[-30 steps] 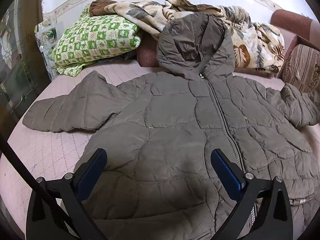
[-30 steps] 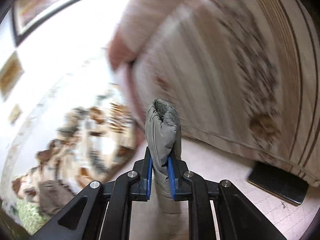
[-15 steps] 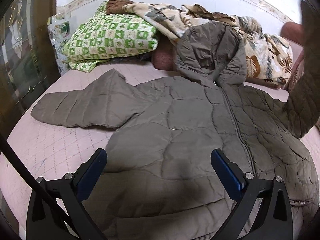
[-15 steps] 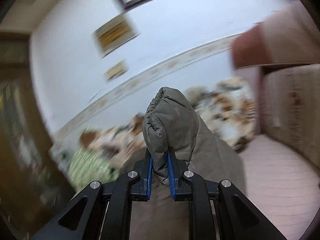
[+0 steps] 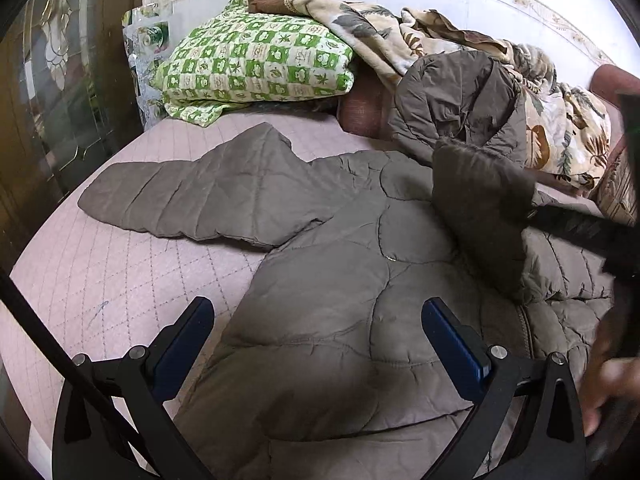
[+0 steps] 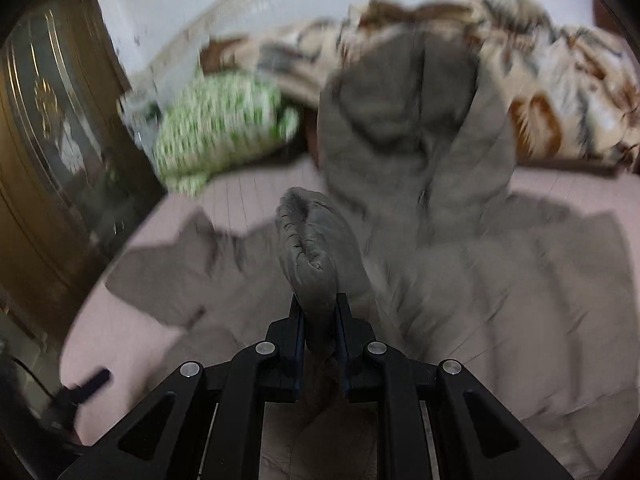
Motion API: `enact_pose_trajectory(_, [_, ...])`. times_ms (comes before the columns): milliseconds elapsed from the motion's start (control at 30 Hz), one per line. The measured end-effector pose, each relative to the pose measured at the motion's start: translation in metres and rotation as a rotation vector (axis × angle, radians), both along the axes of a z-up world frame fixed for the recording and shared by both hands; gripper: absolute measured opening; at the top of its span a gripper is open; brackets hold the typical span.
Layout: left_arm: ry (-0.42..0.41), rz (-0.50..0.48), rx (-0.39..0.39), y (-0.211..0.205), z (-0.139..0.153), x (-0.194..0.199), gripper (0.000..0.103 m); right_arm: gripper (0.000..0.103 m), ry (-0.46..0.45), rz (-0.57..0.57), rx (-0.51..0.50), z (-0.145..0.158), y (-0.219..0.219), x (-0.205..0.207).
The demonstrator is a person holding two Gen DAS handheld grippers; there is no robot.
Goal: Fold large clothes
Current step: 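Lift the held sleeve and fold it across the jacket body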
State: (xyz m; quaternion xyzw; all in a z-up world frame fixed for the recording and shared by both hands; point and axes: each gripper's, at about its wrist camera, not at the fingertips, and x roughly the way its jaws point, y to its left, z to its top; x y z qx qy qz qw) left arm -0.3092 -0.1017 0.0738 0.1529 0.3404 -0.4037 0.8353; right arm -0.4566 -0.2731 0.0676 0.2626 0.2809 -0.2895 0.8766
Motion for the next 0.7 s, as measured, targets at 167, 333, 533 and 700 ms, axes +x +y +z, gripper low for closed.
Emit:
enact_pose_trajectory(167, [0.005,-0.003,0.003,-0.003,-0.001,0.000,0.103,0.033,0.037,0.068,0.091,-0.021,0.002,0.013])
enact_pose_trajectory(333, [0.000,-0.007,-0.003,-0.003,0.001,-0.003,0.103,0.075,-0.089,0.113,0.108,0.008,0.001,-0.014])
enact_pose_trajectory(533, [-0.008,-0.008,0.017,-0.008,-0.003,-0.005,0.103,0.077,-0.065,-0.194,0.064,0.016,-0.064,-0.089])
enact_pose_trajectory(700, [0.000,-0.011,0.019,-0.010,-0.004,-0.006,0.103,0.065,0.061,-0.456,0.225,-0.032,-0.122,-0.151])
